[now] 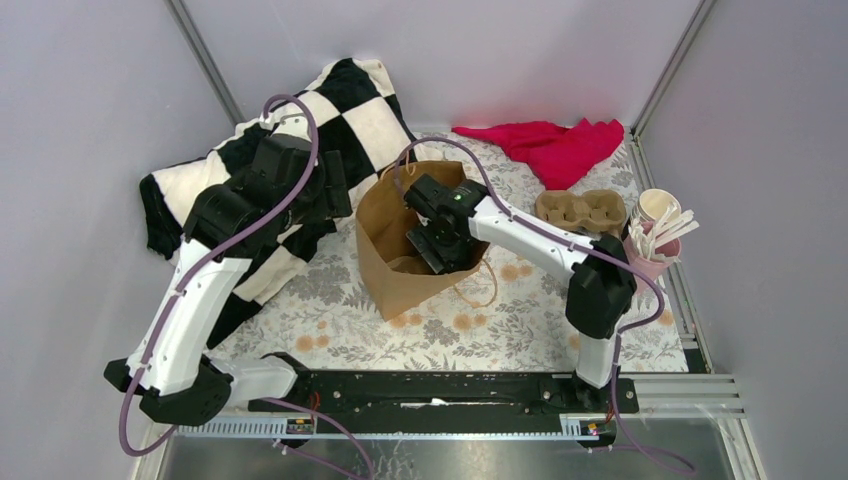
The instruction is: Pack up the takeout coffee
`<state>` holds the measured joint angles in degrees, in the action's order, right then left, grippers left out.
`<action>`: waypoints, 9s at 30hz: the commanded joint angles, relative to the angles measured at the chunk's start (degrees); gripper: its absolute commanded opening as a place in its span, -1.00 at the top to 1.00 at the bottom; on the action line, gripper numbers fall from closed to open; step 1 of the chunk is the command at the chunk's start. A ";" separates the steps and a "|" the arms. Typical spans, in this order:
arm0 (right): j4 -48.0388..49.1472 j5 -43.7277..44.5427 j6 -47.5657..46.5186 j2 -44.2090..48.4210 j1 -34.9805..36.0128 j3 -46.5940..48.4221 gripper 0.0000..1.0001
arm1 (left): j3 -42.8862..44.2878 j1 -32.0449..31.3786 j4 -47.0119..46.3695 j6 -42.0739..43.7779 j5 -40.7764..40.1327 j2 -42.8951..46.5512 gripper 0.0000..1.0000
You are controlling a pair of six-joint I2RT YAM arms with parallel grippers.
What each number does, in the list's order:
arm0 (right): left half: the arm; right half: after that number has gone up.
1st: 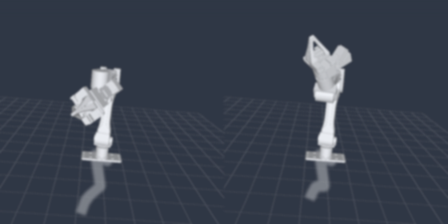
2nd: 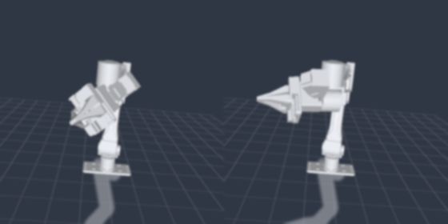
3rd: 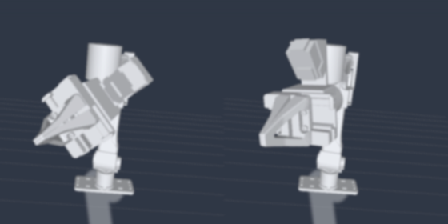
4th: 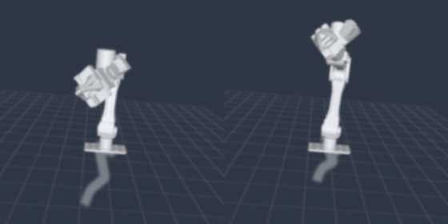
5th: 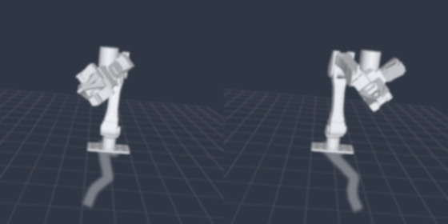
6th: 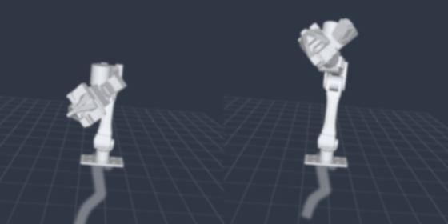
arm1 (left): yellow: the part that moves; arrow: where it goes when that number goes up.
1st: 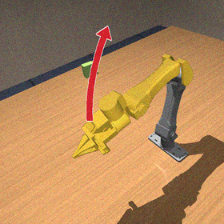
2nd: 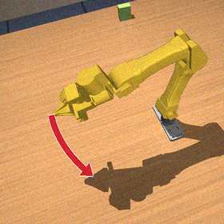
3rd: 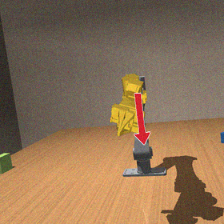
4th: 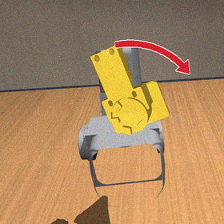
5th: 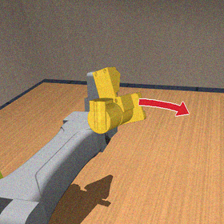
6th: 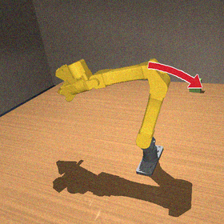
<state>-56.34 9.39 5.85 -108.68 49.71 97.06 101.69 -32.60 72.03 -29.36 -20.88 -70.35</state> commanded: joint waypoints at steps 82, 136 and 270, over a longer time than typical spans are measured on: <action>-9.92 3.09 12.44 25.91 -34.21 6.41 -0.99 | -6.24 0.26 -3.97 -0.16 5.52 7.59 -0.69; -5.02 -1.52 18.06 34.22 -52.79 -33.54 -0.99 | -8.91 0.26 -4.71 2.73 4.96 9.25 -0.76; -2.94 -1.93 15.90 38.47 -53.14 -38.15 -0.92 | -9.42 0.26 -4.41 2.29 6.11 9.44 -0.75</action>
<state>-59.53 6.66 20.84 -71.59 -3.16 59.86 92.20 -32.60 69.34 -27.24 -14.98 -61.87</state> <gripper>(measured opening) 0.962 0.878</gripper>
